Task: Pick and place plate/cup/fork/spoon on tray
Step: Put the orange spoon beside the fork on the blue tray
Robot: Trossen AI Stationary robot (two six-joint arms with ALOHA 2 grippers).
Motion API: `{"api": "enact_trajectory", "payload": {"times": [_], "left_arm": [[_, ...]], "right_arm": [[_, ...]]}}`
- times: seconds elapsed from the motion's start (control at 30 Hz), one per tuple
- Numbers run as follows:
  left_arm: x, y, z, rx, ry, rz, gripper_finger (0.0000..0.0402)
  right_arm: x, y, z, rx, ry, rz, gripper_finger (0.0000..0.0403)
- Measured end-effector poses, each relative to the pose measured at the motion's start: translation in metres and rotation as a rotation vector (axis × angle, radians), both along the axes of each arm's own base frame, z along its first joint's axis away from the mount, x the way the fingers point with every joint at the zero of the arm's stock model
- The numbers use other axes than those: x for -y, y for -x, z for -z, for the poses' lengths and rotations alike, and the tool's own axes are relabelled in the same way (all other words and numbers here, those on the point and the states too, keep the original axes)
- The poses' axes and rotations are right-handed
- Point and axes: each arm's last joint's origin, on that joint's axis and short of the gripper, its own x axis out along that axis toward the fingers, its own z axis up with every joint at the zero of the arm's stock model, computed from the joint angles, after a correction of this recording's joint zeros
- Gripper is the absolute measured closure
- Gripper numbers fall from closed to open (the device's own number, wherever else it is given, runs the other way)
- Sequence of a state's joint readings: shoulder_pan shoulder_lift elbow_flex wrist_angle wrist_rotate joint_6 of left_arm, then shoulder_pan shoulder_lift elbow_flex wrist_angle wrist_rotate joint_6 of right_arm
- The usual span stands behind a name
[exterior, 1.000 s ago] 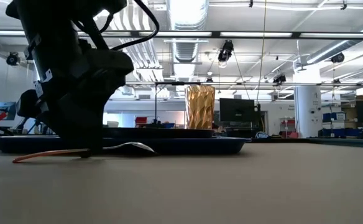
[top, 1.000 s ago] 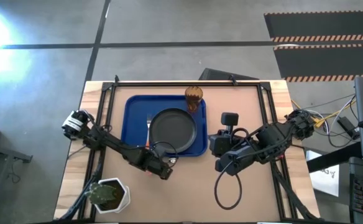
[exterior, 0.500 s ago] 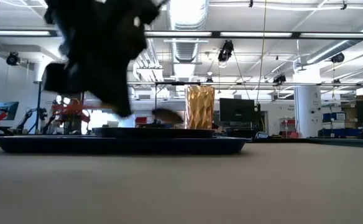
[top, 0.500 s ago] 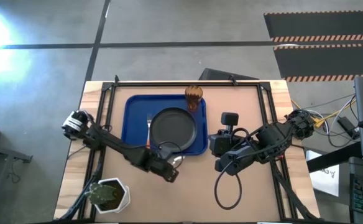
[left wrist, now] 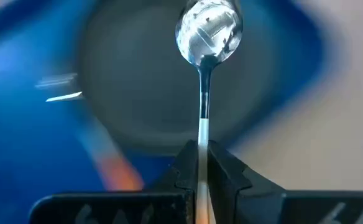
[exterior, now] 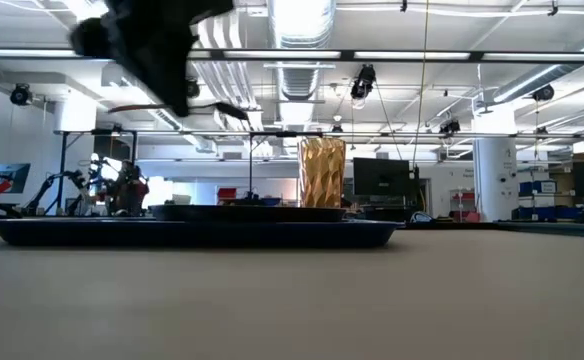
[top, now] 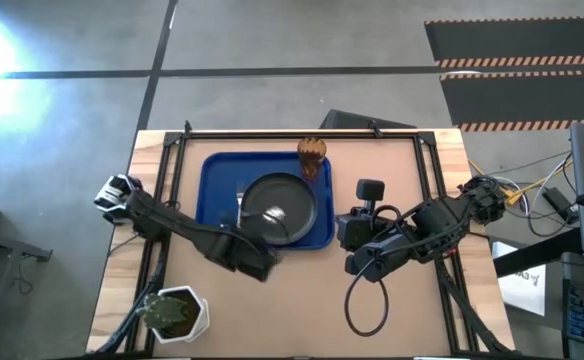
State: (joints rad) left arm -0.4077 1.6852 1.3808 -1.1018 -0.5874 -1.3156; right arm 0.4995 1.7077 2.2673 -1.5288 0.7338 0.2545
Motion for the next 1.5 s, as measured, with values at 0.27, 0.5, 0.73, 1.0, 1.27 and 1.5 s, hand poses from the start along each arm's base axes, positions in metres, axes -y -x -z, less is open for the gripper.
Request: {"api": "enact_trajectory", "payload": {"times": [0.27, 0.5, 0.73, 1.0, 1.27, 1.5], "left_arm": [[-0.031, 0.039, 0.002, -0.186, 0.001, -0.288, 0.0401], [-0.051, 0.058, 0.025, -0.131, 0.082, -0.34, 0.0401], [-0.067, 0.083, 0.052, 0.02, 0.177, -0.367, 0.0401], [-0.081, 0.095, 0.071, 0.011, 0.161, -0.441, 0.0402], [-0.102, 0.096, 0.088, 0.031, 0.14, -0.54, 0.0401], [-0.113, 0.101, 0.117, 0.072, 0.192, -0.564, 0.0401]], "right_arm": [[0.0, 0.0, 0.0, 0.0, 0.0, 0.0, 0.0394], [0.0, 0.0, 0.0, 0.004, -0.007, 0.007, 0.0394], [0.0, 0.0, 0.0, 0.009, -0.016, 0.015, 0.0394], [0.0, 0.0, 0.0, 0.011, -0.018, 0.017, 0.0394], [-0.001, -0.001, -0.001, 0.033, -0.036, 0.027, 0.0394], [-0.001, -0.002, -0.001, 0.043, -0.053, 0.041, 0.0394]]}}
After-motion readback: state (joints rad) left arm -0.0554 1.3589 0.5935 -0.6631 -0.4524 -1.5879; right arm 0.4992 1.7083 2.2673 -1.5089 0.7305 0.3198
